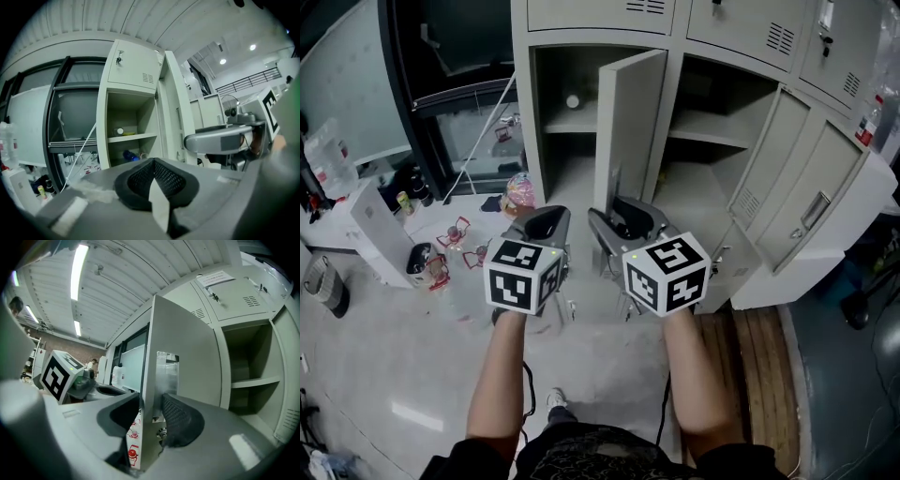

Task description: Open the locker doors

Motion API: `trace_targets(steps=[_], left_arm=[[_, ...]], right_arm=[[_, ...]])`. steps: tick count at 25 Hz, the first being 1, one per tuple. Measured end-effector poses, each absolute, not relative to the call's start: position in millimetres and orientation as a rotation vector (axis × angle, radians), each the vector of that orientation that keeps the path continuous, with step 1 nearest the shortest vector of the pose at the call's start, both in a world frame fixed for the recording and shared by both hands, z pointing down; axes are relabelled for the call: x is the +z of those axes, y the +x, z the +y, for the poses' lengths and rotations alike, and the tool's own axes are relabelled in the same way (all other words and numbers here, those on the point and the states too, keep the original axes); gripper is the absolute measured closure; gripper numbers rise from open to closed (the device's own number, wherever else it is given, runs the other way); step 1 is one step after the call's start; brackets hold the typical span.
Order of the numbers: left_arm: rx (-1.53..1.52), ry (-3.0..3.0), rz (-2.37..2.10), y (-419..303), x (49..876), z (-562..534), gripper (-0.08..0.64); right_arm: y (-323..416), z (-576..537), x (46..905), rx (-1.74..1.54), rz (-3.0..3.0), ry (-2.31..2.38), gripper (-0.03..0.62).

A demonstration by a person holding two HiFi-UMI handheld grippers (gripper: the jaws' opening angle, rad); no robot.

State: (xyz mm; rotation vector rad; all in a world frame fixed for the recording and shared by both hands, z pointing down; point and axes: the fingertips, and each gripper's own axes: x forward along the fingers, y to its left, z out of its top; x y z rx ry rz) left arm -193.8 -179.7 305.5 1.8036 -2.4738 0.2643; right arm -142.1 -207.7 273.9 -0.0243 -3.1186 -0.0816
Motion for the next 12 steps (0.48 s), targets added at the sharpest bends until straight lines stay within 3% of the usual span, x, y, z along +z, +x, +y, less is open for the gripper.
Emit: trace_targets(steps=[12], left_arm=[[0.294, 1.971, -2.351, -147.4, 307.1, -223.1, 0.560]], right_arm=[[-91.2, -240.7, 273.0, -0.069, -3.133, 0.120, 0.443]])
